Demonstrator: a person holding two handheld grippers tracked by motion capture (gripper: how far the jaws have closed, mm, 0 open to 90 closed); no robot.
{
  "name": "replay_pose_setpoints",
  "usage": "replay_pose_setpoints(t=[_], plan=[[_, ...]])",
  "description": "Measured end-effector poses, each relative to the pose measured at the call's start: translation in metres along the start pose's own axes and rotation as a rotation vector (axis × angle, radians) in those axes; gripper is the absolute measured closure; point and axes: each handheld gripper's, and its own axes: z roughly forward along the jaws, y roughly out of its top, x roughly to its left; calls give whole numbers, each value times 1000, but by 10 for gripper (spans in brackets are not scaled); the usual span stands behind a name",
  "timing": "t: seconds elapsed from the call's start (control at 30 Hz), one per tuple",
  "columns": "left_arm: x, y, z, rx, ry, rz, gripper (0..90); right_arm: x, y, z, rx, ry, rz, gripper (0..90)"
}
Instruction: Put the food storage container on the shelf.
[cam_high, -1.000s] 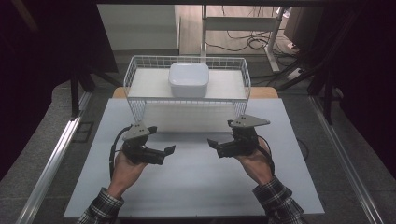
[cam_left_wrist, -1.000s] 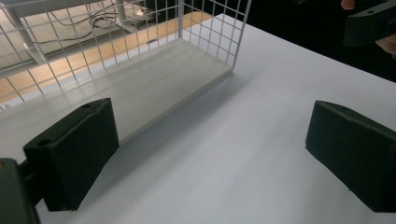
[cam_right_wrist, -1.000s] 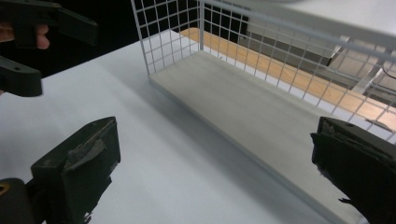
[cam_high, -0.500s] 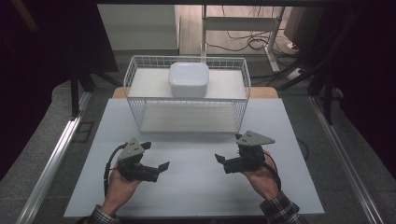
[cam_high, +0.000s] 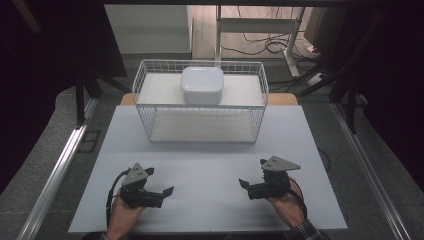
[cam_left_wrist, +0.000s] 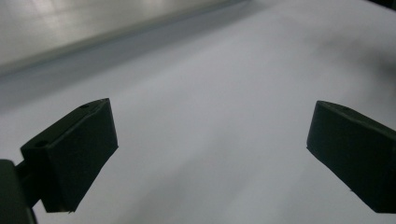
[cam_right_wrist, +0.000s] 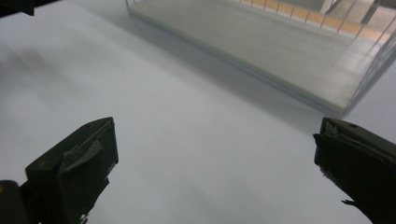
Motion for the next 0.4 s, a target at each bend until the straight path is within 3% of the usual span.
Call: replay_pose_setpoints(t=[0.07, 0.1, 0.13, 0.17, 0.23, 0.4], plan=[[-1, -5, 4, 27, 14, 13, 14, 0, -4, 1, 11, 0, 3, 0], [-2, -10, 10, 73, 37, 44, 14, -1, -10, 4, 29, 0, 11, 0], [-2, -10, 10, 73, 37, 44, 14, -1, -10, 4, 29, 0, 11, 0], [-2, -12, 15, 103, 49, 60, 14, -2, -13, 5, 37, 0, 12, 0], [-2, -14, 20, 136, 46, 51, 10, -3, -20, 10, 72, -19, -8, 0], [-1, -14, 20, 131, 49, 54, 10, -6, -24, 15, 99, -23, 1, 0]])
